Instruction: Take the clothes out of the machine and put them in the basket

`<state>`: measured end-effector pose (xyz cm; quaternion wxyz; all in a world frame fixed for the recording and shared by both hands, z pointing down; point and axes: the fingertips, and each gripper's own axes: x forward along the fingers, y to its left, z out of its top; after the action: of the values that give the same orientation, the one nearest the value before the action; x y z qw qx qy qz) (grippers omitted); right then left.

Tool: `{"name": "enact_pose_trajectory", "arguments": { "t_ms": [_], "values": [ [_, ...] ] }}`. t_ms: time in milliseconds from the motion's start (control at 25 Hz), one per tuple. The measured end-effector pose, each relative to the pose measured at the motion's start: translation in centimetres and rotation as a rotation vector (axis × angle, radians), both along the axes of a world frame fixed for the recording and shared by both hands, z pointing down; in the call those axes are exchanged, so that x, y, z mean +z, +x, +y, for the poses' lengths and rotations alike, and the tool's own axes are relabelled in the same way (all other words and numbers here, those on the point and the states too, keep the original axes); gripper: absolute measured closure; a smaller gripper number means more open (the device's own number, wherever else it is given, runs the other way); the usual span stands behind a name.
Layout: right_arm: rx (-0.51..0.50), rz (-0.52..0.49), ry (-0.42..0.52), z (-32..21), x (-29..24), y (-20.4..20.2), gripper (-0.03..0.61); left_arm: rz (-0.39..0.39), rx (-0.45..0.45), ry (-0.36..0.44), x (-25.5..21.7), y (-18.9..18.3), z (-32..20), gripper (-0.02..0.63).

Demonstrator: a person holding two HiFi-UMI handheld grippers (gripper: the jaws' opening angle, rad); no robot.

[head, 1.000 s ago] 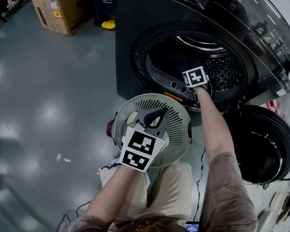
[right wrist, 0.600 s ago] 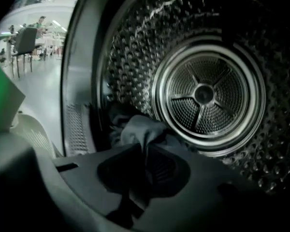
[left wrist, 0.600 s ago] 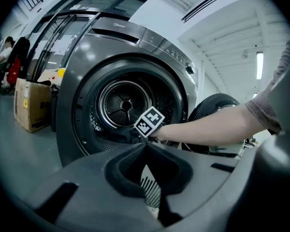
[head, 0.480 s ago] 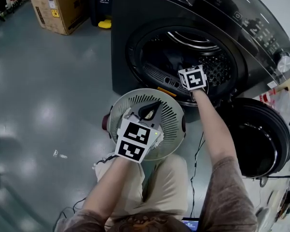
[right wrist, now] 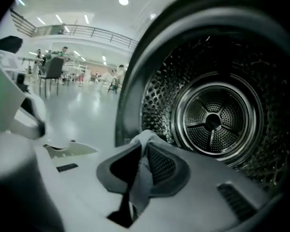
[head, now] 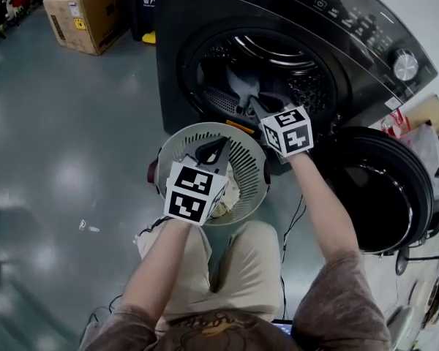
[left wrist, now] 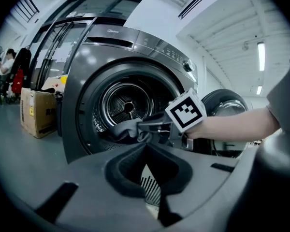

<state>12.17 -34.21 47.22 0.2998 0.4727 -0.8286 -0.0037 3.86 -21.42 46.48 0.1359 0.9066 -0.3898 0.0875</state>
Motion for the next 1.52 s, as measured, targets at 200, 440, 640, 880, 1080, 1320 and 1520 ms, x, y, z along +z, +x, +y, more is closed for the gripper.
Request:
{"name": "enact_pose_trajectory", "arguments": {
  "t_ms": [200,440,640,880,1080,1320,1520],
  "values": [
    [-0.03,-0.088,0.013,5.3,-1.2,-0.5,0.537,-0.01,-0.013,0.018,-0.4,0.2,0.4,0.611],
    [-0.08,-0.172,-0.008,11.9,-1.0,-1.6,0.537,-0.008,-0.035,0.029,-1.1,0.6,0.5,0.611],
    [-0.139,-0.172,-0.056,16.9,0.2,-2.7,0.537,-0.022,-0.053,0.05,-1.5,0.9,1.0,0.611],
    [-0.194,-0.179,-0.12,20.7,2.7,-4.7,0.537,-0.027,-0.066,0.067,-1.9,1.1,1.5,0.611],
    [-0.229,-0.179,-0.137,22.0,3.1,-5.3,0.534,-0.028,-0.08,0.067,-1.9,0.7,1.3,0.611],
    [-0.163,-0.18,-0.122,21.3,3.5,-4.0,0.373,-0.022,-0.081,0.056,-1.8,0.7,1.4,0.611],
    [-0.113,-0.201,-0.114,20.0,4.3,-3.2,0.275,-0.011,-0.068,0.057,-1.9,1.2,1.6,0.611]
  ]
}}
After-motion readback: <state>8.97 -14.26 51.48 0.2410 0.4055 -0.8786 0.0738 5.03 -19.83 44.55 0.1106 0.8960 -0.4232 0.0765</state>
